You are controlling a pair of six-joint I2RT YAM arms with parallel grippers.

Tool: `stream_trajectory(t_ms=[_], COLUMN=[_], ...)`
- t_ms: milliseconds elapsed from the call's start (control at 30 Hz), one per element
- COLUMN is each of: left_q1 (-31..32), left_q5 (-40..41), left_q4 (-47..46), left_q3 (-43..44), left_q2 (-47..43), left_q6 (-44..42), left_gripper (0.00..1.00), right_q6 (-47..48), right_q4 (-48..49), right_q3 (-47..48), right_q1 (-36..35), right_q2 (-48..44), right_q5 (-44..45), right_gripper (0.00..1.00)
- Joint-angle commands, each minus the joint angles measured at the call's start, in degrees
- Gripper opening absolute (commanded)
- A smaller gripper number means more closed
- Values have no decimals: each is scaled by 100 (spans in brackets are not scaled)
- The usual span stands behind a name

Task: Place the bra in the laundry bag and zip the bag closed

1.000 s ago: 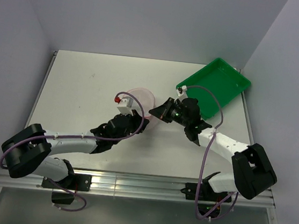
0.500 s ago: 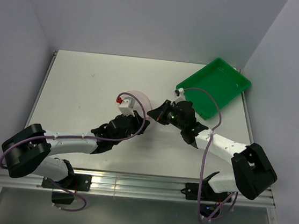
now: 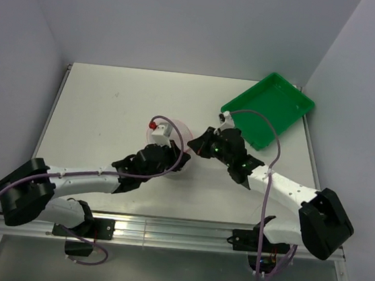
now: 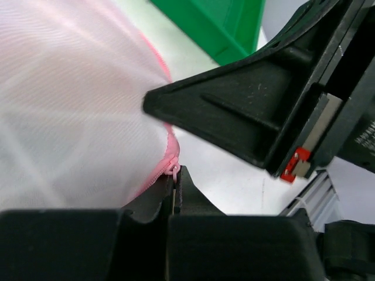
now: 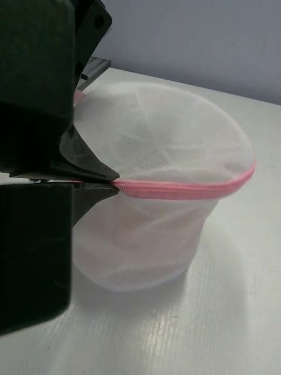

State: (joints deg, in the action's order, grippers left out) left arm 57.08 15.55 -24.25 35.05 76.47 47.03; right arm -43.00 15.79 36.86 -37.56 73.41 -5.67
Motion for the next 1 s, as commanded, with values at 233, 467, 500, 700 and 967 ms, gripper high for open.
stream_trajectory(t_ms=[233, 467, 500, 700, 967], left_q1=[-302, -628, -610, -558, -637], left_q5=[519, 336, 82, -88, 816], left_q4=[1070, 1134, 985, 720, 1686], left_q3=[-1016, -1185, -1150, -868, -1061], left_q2=[-1721, -2146, -2092, -1978, -2513], left_q6=[-141, -228, -264, -299, -229], left_gripper=[0, 0, 0, 0, 0], right_q6=[328, 433, 442, 460, 582], right_q4=[-41, -33, -50, -138, -217], right_q3=[225, 401, 444, 357, 549], right_q1=[1162, 1216, 1190, 1146, 1312], right_q2=[-134, 112, 173, 130, 244], right_q5=[-635, -1162, -1182, -1147, -1278], right_gripper=[0, 0, 0, 0, 0])
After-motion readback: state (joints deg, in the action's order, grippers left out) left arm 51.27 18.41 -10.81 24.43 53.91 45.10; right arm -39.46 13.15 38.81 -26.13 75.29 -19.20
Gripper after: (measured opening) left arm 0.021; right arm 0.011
